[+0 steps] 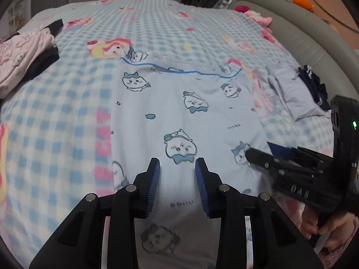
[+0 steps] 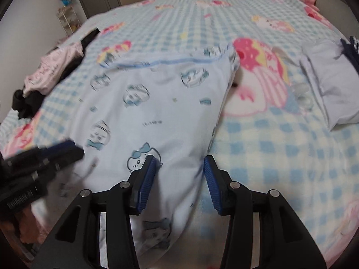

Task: Fold clothes

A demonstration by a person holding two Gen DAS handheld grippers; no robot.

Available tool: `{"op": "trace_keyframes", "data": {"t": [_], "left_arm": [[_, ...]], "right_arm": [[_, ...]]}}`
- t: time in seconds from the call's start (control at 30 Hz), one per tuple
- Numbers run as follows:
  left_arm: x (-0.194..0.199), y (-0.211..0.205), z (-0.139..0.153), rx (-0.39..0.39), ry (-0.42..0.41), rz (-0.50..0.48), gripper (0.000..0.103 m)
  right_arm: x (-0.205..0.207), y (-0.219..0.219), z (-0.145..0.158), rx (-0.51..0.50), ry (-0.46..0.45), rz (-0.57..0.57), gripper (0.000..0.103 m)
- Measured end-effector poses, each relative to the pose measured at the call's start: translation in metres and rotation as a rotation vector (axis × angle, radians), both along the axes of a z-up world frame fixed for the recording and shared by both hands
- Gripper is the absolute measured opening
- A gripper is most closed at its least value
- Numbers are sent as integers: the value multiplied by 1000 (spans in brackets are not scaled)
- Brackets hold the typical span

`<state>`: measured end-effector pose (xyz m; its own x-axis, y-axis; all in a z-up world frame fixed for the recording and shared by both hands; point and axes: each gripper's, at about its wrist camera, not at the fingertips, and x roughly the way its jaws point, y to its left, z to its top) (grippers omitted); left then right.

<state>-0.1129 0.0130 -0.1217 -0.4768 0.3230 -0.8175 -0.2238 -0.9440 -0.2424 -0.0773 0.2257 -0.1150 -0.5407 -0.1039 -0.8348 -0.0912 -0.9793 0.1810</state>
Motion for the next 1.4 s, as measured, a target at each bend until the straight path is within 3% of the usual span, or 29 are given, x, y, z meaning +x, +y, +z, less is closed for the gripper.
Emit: {"op": "trace_keyframes", "data": {"t": [0.17,0.33,0.5,0.63,0.7,0.83,1.0,1.2,1.4], "left_arm": [[-15,4,-17,-70,-25,-12,36],[-8,-15,-12,-90,-22,21,36],[9,-11,4,-24,35,24,35],[22,-7,16,30,79,26,37],[23,-2,10,62,53,5,40],[24,3,-11,-89,0,8,41],[30,-15,0,-82,-3,60,42],[49,-11,16,52,20,28,41],[56,9,-2,-64,-18,-10,42]], "right_arm": [[-12,4,-10,31,-13,12,45],[-16,14,-11,26,-15,-1,45],[-3,10,8,1,41,-38,45],[2,-14,12,-11,54,30,45],[6,-11,10,-4,50,20,45],[14,-6,7,8,41,-2,45],[25,1,7,22,41,-34,45],[36,2,20,23,81,-53,45],[41,-10,5,53,30,-14,44]]}}
